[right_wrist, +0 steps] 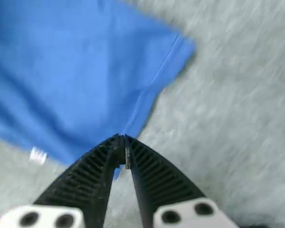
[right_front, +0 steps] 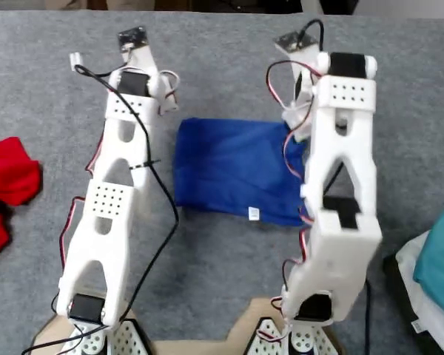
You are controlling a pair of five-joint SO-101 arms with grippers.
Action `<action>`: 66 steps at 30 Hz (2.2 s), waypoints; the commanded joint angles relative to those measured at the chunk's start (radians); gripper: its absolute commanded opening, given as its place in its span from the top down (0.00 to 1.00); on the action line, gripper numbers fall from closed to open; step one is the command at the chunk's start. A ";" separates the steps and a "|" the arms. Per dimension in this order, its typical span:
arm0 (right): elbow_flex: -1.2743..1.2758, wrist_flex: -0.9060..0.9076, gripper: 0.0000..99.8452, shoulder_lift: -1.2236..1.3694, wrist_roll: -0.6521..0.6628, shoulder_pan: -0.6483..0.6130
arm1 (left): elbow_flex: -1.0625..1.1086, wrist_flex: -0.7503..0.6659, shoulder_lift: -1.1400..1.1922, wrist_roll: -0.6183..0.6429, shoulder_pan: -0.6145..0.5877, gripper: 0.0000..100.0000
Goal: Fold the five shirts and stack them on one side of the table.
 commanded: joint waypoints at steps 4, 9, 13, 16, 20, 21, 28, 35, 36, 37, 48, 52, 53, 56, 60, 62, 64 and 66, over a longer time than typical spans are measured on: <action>0.486 -0.187 0.85 -0.311 -0.046 0.013 | -0.029 -0.014 -0.070 -0.005 -0.066 0.98; 0.713 -0.322 0.67 -0.426 -0.173 0.018 | -0.026 -0.091 -0.068 0.003 -0.123 0.98; 0.869 -0.463 0.66 -0.478 -0.272 0.022 | -0.032 -0.089 -0.021 0.003 -0.107 0.98; 0.924 -0.525 0.66 -0.483 -0.356 0.002 | -0.034 -0.091 0.008 0.002 -0.092 0.98; 0.929 -0.523 0.66 -0.486 -0.491 -0.033 | -0.034 -0.091 0.008 -0.002 -0.089 0.98; 0.929 -0.508 0.66 -0.486 -0.528 -0.039 | -0.034 -0.091 0.010 -0.002 -0.091 0.98; 0.924 -0.503 0.66 -0.481 -0.747 -0.160 | -0.034 -0.094 0.016 -0.003 -0.089 0.98; 0.954 -0.517 0.58 -0.433 -0.876 -0.222 | -0.028 -0.097 0.018 -0.005 -0.084 0.98; 0.963 -0.517 0.55 -0.410 -0.899 -0.222 | -0.028 -0.095 0.018 -0.005 -0.084 0.98; 0.969 -0.517 0.52 -0.383 -0.927 -0.222 | -0.028 -0.095 0.019 -0.005 -0.084 0.98; 0.958 -0.681 0.47 -0.128 -0.977 -0.225 | -0.028 -0.095 0.019 -0.006 -0.084 0.98; 0.963 -0.698 0.48 -0.125 -0.971 -0.220 | -0.028 -0.095 0.019 -0.006 -0.084 0.98; 0.963 -0.698 0.50 -0.125 -0.971 -0.220 | -0.028 -0.095 0.019 -0.006 -0.084 0.98; 0.960 -0.701 0.61 -0.125 -0.968 -0.220 | -0.028 -0.095 0.021 -0.006 -0.084 0.98; 0.963 -0.753 0.82 -0.125 -0.911 -0.220 | -0.028 -0.095 0.021 -0.006 -0.084 0.98; 0.963 -0.766 0.94 -0.127 -0.873 -0.220 | -0.028 -0.095 0.021 -0.006 -0.084 0.98; 0.957 -0.766 1.00 -0.128 -0.845 -0.220 | -0.028 -0.095 0.021 -0.006 -0.084 0.98; 0.957 -0.760 0.99 -0.133 -0.824 -0.220 | -0.028 -0.095 0.021 -0.006 -0.084 0.98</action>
